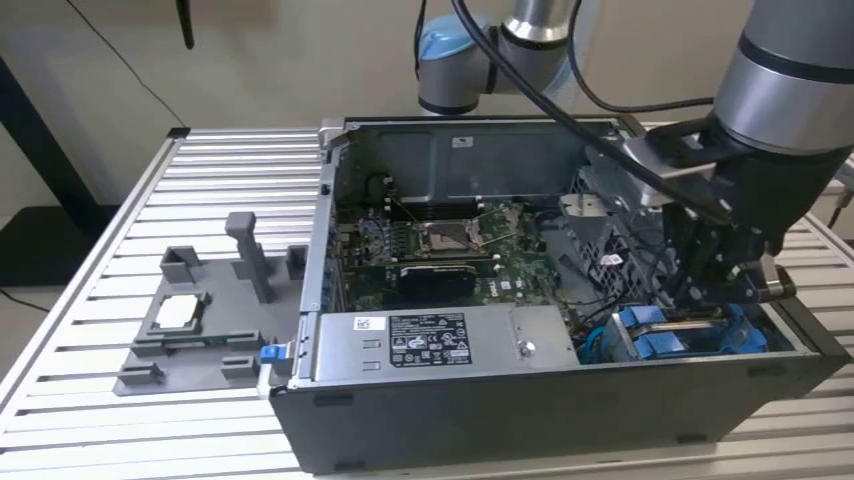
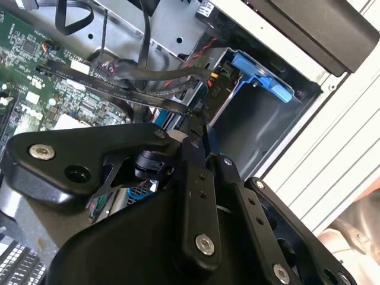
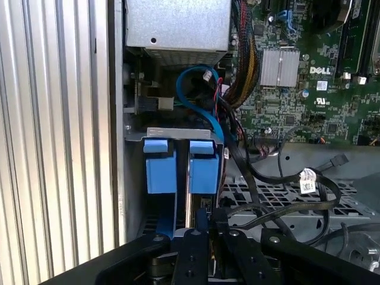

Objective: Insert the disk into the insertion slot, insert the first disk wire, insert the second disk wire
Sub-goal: 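Insert the second disk wire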

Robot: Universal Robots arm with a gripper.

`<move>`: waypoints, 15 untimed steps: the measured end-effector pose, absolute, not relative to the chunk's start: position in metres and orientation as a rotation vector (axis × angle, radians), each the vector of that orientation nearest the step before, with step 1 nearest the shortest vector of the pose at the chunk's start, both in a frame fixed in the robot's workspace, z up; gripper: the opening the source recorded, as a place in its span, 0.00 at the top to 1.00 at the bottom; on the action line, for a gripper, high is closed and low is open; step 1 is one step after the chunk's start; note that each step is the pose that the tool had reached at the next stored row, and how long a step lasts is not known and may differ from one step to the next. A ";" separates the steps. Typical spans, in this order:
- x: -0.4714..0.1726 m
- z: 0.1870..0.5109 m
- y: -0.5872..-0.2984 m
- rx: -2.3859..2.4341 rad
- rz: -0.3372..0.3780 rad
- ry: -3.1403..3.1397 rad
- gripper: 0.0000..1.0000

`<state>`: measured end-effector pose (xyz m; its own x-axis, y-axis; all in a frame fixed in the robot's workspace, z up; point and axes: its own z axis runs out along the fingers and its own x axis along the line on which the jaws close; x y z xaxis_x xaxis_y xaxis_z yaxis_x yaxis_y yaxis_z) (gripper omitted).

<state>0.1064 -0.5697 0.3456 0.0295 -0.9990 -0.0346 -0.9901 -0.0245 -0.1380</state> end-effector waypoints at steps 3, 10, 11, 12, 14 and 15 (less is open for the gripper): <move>0.107 0.344 -0.570 -2.161 -0.108 2.104 0.84; 0.108 0.342 -0.570 -2.160 -0.108 2.105 0.84; 0.108 0.341 -0.570 -2.160 -0.108 2.105 0.84; 0.108 0.341 -0.570 -2.159 -0.108 2.105 0.84; 0.108 0.340 -0.570 -2.158 -0.108 2.106 0.84; 0.108 0.339 -0.570 -2.158 -0.108 2.106 0.84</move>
